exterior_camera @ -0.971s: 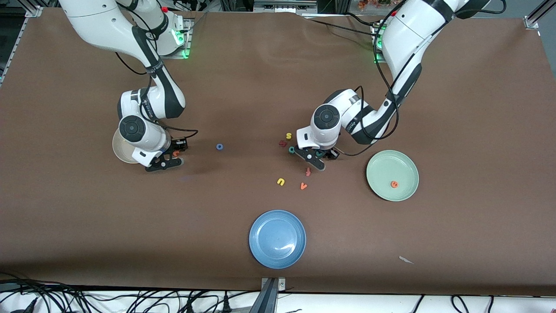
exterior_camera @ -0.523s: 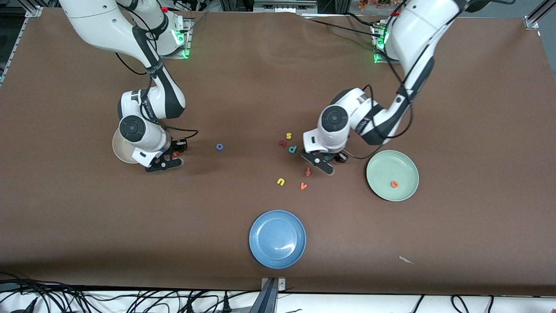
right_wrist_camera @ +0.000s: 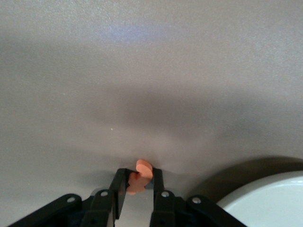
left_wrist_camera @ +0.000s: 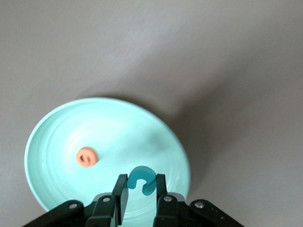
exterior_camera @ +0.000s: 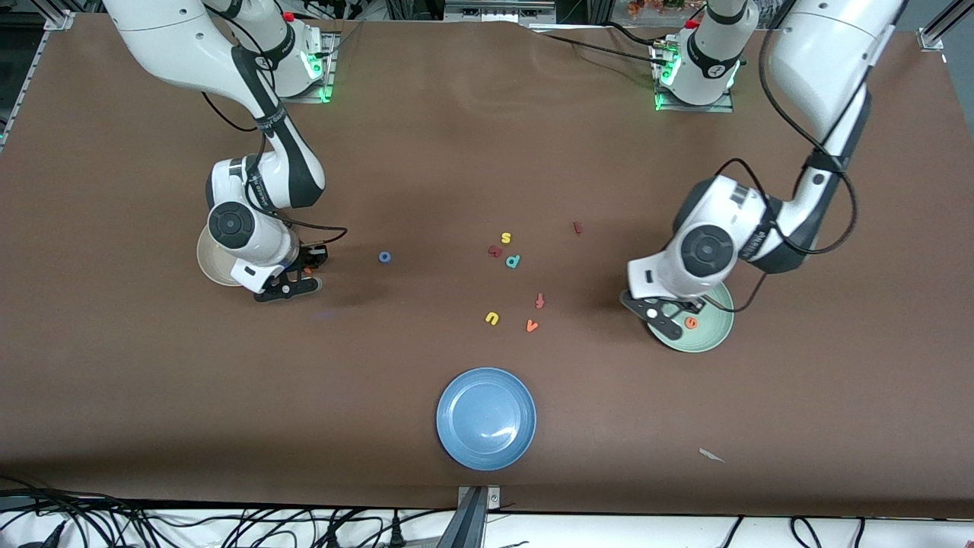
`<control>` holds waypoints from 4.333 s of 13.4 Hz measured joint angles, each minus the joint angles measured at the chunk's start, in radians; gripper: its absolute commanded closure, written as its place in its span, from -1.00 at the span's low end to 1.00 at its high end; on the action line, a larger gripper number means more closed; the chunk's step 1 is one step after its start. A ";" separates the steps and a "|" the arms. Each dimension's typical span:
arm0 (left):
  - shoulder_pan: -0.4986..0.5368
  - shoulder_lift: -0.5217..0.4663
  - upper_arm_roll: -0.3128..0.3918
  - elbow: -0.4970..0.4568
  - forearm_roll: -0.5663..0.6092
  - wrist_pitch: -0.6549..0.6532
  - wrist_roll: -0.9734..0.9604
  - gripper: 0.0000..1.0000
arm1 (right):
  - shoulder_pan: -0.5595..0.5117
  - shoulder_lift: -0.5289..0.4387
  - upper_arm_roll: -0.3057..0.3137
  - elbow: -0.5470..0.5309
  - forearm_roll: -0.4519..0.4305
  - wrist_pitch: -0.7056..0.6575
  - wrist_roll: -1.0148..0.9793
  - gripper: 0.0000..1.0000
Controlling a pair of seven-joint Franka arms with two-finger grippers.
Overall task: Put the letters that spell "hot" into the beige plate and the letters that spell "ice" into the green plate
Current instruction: 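Place the cyan letter in the green plate while the right gripper carries orange, then release the orange letter in the beige plate while the left grasps pink, then grasp the blue ring with the right gripper while the left places pink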
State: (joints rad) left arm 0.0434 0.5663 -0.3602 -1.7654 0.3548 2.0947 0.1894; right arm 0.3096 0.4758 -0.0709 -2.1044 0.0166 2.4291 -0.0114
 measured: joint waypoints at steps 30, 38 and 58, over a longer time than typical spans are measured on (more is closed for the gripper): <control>-0.131 0.022 -0.202 -0.259 -0.162 0.151 -1.052 -0.06 | -0.013 -0.056 -0.225 0.004 0.001 -0.300 -0.040 -0.97; -0.116 0.022 -0.204 -0.280 -0.162 0.162 -1.020 0.61 | 0.002 -0.129 -0.029 0.102 0.008 -0.356 0.191 -0.95; -0.015 -0.042 -0.195 0.020 -0.162 -0.242 -0.791 1.00 | 0.087 0.058 0.182 0.116 0.017 -0.010 0.449 -0.09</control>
State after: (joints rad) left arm 0.0284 0.5243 -0.5552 -1.7454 0.1931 1.8524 -0.6018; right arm 0.3963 0.5338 0.1113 -1.9882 0.0339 2.4195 0.4379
